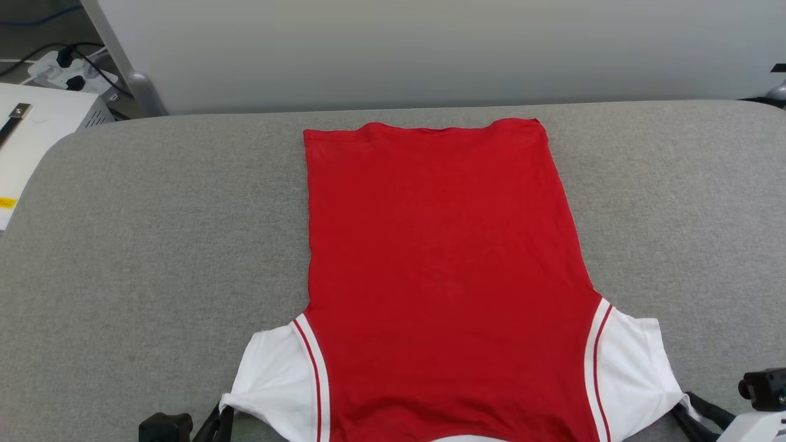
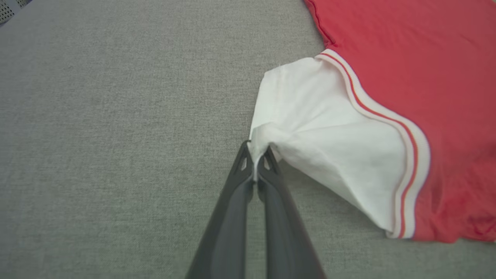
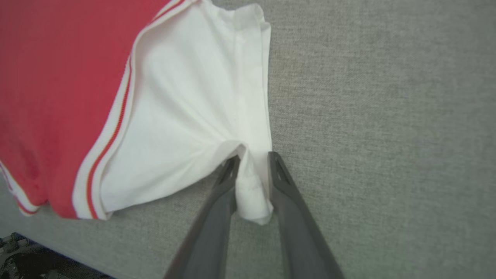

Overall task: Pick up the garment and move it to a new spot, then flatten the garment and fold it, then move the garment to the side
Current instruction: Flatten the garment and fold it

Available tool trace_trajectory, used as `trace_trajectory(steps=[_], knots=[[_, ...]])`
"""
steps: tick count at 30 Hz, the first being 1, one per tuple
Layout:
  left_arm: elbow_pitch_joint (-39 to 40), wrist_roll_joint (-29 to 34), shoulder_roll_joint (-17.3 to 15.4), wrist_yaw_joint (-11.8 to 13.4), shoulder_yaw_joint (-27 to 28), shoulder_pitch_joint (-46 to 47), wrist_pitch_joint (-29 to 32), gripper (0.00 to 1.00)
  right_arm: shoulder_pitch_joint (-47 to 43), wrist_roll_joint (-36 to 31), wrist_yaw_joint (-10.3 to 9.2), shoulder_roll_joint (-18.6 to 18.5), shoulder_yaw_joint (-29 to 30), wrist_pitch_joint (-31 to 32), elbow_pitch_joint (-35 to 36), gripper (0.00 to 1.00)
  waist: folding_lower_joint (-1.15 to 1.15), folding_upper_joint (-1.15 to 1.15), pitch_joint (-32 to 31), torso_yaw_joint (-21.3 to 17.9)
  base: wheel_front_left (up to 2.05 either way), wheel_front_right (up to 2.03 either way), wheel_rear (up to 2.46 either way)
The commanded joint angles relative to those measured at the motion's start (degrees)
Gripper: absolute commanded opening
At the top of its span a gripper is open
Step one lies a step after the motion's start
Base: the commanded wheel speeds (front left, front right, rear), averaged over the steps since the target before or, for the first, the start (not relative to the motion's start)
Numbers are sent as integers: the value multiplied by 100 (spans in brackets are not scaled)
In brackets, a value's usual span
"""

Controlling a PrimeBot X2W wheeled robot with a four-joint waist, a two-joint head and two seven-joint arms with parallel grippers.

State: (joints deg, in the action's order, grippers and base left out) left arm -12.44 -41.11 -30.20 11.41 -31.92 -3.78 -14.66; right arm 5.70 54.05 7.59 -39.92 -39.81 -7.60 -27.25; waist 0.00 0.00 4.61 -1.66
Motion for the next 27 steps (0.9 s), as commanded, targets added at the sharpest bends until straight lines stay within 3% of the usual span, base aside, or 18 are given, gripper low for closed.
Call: trace_trajectory(steps=[1, 6, 10, 15, 19, 27], knots=[[3, 76, 45, -31, 32, -1, -34, 0, 40, -91, -10, 17, 84, 74, 32, 100, 0, 0, 30, -8, 0, 0, 0], [161, 323, 192, -75, 223, 101, -34, 0, 286, -340, -10, -113, 729, 176, 505, 100, 0, 0, 170, 18, 0, 0, 0], [438, 592, 310, -24, 512, 136, -34, 0, 702, -623, -10, -185, 1722, 242, 1184, 100, 0, 0, 456, 88, 0, 0, 0], [786, 883, 426, -5, 699, 292, -34, 0, 1501, -1006, -10, -134, 2526, 659, 1685, 100, 0, 0, 895, 293, 0, 0, 0], [1046, 1139, 574, -7, 725, 476, -34, 0, 2438, -1280, -10, -40, 2805, 1393, 1879, 100, 0, 0, 1326, 519, 0, 0, 0], [1388, 1602, 914, -109, 676, 873, -34, 0, 4634, -1437, -10, 153, 2392, 4105, 1018, 100, 0, 0, 2194, 999, 0, 0, 0]])
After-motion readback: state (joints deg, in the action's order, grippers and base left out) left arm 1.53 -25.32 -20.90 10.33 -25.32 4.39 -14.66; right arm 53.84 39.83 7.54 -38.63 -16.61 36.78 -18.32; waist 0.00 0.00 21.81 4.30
